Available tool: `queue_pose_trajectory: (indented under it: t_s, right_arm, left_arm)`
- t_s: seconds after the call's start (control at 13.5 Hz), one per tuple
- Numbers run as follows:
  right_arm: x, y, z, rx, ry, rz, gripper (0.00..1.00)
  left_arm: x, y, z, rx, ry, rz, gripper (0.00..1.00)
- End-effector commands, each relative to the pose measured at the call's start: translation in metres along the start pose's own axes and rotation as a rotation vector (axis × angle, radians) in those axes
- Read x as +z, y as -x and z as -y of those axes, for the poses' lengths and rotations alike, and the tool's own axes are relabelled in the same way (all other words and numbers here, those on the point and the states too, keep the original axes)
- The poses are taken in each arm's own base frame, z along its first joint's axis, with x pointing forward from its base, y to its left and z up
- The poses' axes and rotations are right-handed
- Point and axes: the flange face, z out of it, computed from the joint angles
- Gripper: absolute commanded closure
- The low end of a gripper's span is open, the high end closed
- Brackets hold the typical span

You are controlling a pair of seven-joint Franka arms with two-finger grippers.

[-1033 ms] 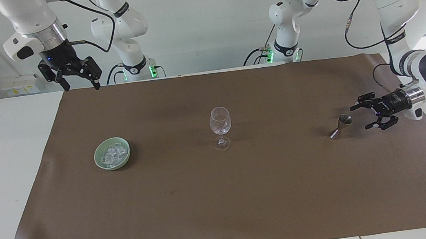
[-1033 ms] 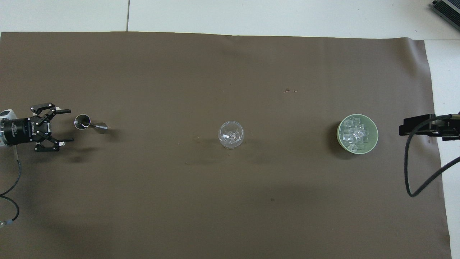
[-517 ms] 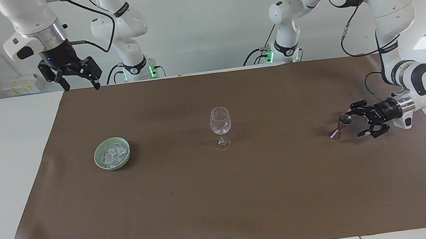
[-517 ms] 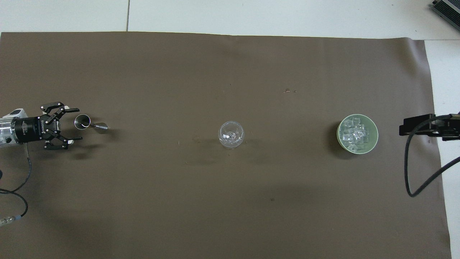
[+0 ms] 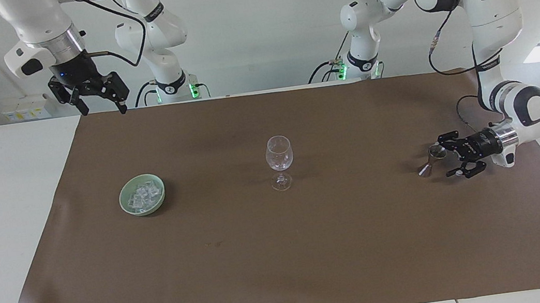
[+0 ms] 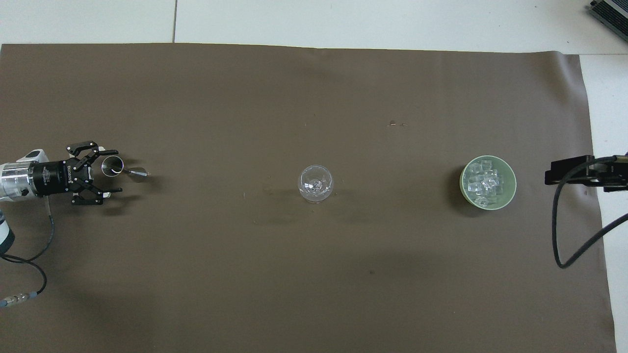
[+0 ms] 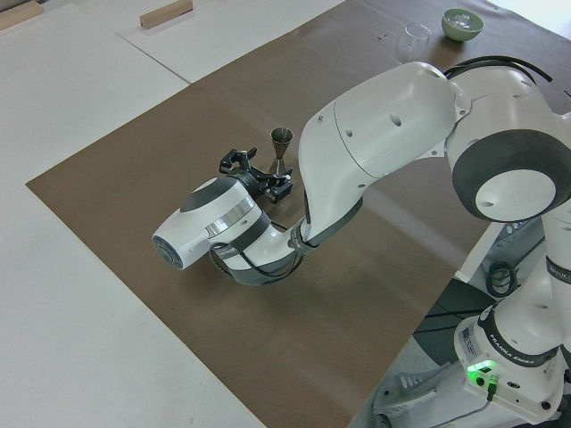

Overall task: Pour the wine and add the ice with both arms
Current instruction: 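Move the left gripper onto the metal cup and close on it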

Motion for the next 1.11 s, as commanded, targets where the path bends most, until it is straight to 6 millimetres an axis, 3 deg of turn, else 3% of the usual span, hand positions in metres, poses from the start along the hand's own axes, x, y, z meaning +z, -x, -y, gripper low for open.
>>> queue_pose_trajectory:
  t_s: [0.0, 0.52, 1.03]
  right_arm:
    - [-0.002, 0.005, -0.001, -0.022, 0.005, 0.007, 0.0]
    - [-0.002, 0.005, -0.001, -0.022, 0.005, 0.007, 0.0]
    - [-0.002, 0.005, -0.001, -0.023, 0.005, 0.007, 0.0]
  left_arm:
    - [0.009, -0.006, 0.004, 0.006, 0.025, -0.003, 0.0]
    - [0.02, -0.009, 0.01, 0.012, 0.021, 0.02, 0.0]
    - [0.029, 0.002, 0.013, 0.056, -0.011, 0.095, 0.0]
